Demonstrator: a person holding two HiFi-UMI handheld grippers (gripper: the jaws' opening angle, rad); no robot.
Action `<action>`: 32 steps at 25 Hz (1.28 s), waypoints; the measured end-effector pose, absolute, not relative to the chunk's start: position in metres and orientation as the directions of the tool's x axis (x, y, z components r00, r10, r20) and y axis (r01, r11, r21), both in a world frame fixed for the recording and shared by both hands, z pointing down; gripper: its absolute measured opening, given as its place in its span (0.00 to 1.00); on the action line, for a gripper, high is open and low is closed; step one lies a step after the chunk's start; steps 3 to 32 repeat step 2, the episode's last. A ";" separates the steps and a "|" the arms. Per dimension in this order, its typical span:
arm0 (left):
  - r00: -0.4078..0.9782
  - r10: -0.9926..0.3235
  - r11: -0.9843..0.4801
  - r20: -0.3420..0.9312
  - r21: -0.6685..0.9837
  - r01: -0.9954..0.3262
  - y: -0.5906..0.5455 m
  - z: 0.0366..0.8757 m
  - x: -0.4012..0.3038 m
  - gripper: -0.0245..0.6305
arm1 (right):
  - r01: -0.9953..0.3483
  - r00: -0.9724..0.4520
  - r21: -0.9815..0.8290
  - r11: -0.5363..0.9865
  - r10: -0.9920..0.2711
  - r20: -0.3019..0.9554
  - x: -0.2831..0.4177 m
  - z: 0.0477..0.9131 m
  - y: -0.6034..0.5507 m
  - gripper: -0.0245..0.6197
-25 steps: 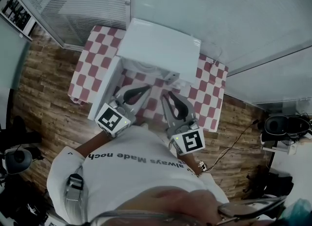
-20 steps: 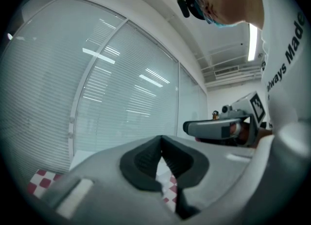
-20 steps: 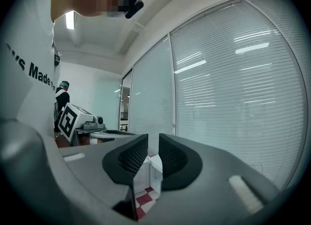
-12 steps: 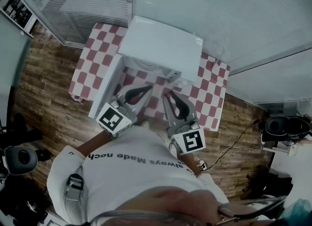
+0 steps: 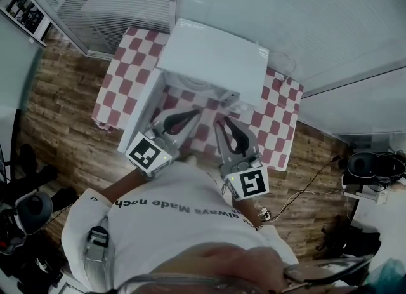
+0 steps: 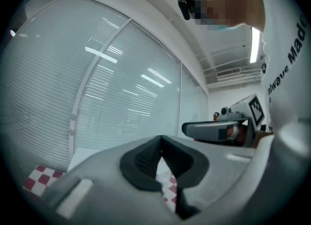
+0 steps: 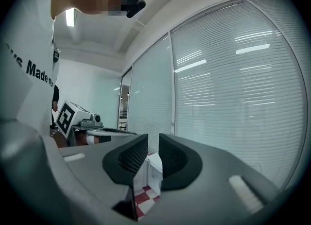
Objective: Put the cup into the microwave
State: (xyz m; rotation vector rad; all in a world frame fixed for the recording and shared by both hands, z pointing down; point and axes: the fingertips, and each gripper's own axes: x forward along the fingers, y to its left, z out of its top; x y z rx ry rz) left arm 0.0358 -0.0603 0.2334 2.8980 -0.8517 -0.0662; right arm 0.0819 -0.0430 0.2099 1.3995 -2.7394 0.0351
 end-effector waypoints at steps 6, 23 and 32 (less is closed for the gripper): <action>0.841 -0.541 -0.835 -0.027 0.137 -0.533 -0.062 0.230 0.035 0.04 | -0.809 -0.585 0.025 0.588 -0.808 0.070 0.080 0.210 -0.045 0.15; 0.841 -0.541 -0.835 -0.027 0.137 -0.533 -0.062 0.230 0.035 0.04 | -0.809 -0.585 0.025 0.588 -0.808 0.070 0.080 0.210 -0.045 0.15; 0.841 -0.541 -0.835 -0.027 0.137 -0.533 -0.062 0.230 0.035 0.04 | -0.809 -0.585 0.025 0.588 -0.808 0.070 0.080 0.210 -0.045 0.15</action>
